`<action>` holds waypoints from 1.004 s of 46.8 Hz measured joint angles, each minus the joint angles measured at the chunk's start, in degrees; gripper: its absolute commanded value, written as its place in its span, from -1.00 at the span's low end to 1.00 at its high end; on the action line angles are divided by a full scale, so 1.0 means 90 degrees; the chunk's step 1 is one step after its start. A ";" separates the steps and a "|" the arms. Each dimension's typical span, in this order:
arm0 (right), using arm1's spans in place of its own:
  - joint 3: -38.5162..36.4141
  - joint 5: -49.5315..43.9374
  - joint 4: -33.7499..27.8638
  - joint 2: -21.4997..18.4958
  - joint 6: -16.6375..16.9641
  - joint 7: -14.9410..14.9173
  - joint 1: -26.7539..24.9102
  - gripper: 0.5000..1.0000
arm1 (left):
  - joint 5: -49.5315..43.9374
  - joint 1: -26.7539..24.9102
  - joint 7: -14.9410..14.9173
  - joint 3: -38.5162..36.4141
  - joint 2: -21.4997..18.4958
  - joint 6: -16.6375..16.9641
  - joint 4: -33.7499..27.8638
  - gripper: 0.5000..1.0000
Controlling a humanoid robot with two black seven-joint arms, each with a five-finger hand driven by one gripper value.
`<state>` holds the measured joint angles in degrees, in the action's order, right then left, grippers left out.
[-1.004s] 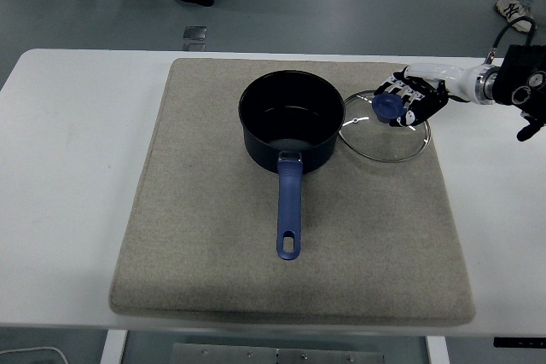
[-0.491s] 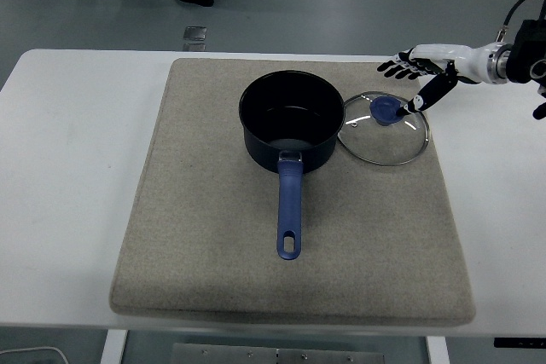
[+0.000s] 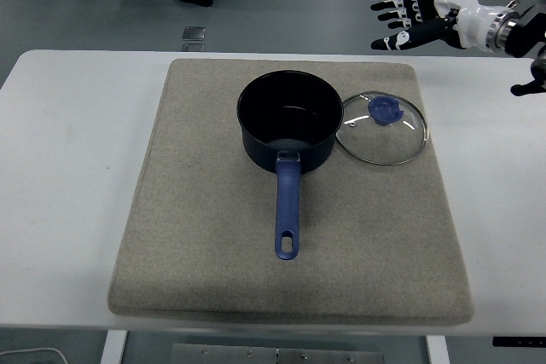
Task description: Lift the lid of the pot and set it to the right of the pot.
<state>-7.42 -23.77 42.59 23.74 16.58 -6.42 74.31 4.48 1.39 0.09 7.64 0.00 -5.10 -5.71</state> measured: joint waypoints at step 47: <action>-0.1382 0.2626 -0.1166 -0.1195 -0.0468 -0.0015 -0.1096 0.65 | 0.0000 0.0003 -0.0001 0.0001 0.0000 0.0000 0.0000 1.00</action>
<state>-19.86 -0.14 32.09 12.99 12.38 -6.56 64.45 4.48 1.41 0.09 7.66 0.00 -5.10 -5.71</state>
